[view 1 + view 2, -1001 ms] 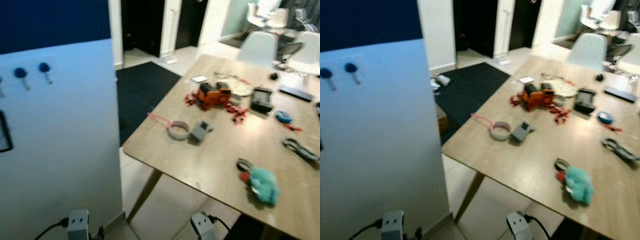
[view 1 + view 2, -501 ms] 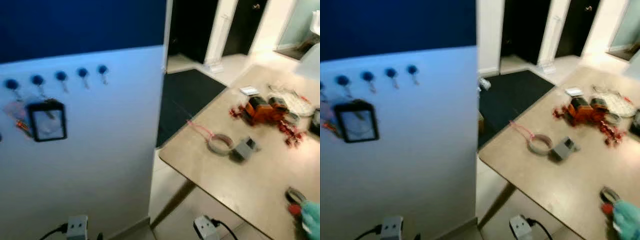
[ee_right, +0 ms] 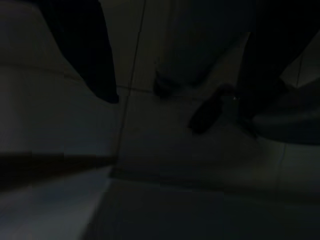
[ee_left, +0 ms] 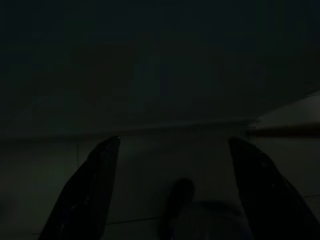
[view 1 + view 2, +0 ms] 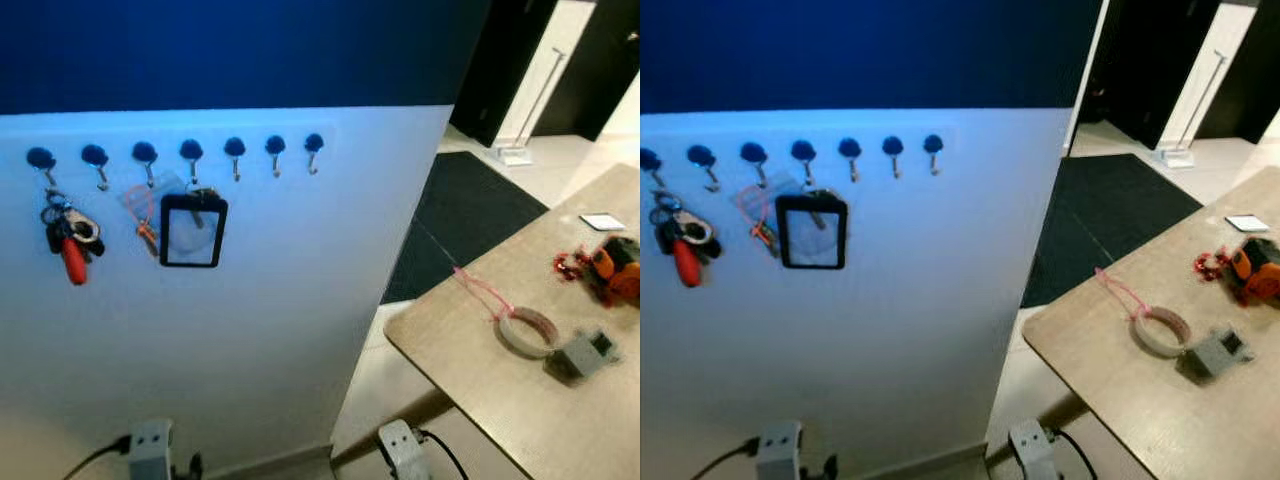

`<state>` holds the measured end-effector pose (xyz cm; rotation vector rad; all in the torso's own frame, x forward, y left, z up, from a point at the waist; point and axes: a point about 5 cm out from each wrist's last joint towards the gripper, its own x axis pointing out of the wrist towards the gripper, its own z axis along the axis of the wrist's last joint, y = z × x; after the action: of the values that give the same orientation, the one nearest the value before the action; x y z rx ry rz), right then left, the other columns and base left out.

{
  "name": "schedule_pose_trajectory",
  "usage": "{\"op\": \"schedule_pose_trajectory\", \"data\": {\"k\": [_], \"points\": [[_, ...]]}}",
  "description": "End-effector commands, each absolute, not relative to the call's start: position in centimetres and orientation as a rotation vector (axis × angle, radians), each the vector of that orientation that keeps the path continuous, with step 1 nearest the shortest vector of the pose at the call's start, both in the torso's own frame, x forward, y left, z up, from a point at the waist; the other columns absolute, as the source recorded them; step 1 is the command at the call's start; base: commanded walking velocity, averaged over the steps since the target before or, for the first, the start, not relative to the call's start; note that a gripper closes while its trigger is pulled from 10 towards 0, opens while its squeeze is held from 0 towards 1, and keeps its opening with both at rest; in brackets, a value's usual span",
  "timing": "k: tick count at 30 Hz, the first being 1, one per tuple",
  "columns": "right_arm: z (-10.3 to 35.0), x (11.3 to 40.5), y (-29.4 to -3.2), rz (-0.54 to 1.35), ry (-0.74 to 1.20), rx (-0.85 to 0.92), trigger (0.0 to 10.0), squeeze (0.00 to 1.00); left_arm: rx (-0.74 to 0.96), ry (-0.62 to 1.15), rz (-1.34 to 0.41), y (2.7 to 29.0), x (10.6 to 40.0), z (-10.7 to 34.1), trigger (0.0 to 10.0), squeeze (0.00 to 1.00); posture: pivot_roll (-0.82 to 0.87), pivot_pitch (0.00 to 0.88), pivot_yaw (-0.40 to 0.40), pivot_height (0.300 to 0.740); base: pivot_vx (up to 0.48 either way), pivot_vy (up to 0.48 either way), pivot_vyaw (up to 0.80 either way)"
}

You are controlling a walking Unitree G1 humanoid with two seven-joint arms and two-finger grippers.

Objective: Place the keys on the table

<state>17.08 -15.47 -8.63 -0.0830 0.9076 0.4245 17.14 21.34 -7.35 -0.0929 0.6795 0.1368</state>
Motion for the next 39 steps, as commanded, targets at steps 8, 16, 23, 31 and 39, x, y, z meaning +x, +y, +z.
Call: {"op": "schedule_pose_trajectory", "data": {"k": [8, 16, 23, 31, 39], "points": [[-8.7, 16.9, -15.5, 0.423, 0.918, -0.082, 10.0, 0.0, -0.096, 0.739, 0.162, 21.5, 15.8, -8.1, 10.0, 0.0, 0.07, 0.019, -0.06, 0.74, 0.0, 0.0, 0.8], [-8.8, 16.9, -15.5, 0.407, 0.918, -0.072, 10.0, 0.0, -0.058, 0.749, 0.116, 21.4, 16.0, -8.0, 10.0, 0.0, 0.07, 0.018, -0.057, 0.74, 0.0, 0.0, 0.8], [-8.9, 16.6, -16.4, 0.259, 0.913, -0.005, 10.0, 0.0, -0.063, 0.742, 0.126, 21.3, 16.0, -8.0, 10.0, 0.0, 0.07, 0.019, -0.052, 0.74, 0.0, 0.0, 0.34], [-9.0, 16.4, -17.3, 0.162, 0.922, 0.051, 10.0, 0.0, -0.065, 0.719, 0.139, 21.7, 16.4, -7.7, 10.0, 0.0, 0.07, 0.024, -0.05, 0.74, 0.0, 0.0, 0.0], [-9.1, 16.2, -17.4, 0.143, 0.923, 0.064, 10.0, 0.0, -0.063, 0.699, 0.124, 21.4, 16.6, -7.6, 10.0, 0.0, 0.07, 0.026, -0.047, 0.74, 0.0, 0.283, 0.0]]}}
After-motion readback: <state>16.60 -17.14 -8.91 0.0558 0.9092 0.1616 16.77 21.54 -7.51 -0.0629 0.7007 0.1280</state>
